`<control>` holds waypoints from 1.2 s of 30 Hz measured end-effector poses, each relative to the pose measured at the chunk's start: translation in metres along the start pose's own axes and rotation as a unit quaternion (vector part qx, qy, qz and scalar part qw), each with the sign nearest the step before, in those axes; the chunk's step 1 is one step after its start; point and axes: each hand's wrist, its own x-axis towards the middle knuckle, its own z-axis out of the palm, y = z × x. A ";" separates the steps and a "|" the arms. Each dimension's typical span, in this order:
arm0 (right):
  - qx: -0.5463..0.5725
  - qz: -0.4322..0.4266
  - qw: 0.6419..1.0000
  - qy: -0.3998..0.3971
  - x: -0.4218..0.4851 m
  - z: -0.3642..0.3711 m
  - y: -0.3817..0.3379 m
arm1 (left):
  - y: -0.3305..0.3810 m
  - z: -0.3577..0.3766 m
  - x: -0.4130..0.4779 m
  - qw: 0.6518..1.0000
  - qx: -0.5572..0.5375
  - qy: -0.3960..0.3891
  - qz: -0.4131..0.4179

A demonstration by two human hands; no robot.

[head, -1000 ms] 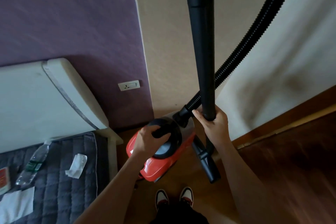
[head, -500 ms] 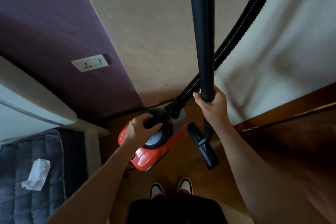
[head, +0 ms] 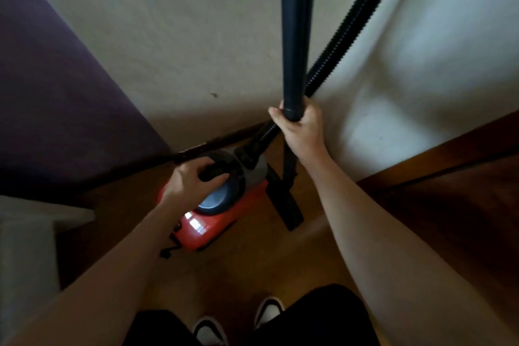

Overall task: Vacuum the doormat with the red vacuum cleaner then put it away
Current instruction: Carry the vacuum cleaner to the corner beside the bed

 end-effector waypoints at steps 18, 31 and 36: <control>0.061 -0.031 0.996 0.053 0.058 0.020 0.142 | -0.094 0.104 0.101 0.998 0.017 -0.055 0.021; 0.047 -0.035 0.995 0.076 0.103 0.003 0.175 | -0.104 0.138 0.152 0.995 0.065 -0.044 0.062; 0.041 -0.047 0.994 0.085 0.106 0.001 0.179 | -0.098 0.149 0.162 0.994 0.084 -0.041 0.065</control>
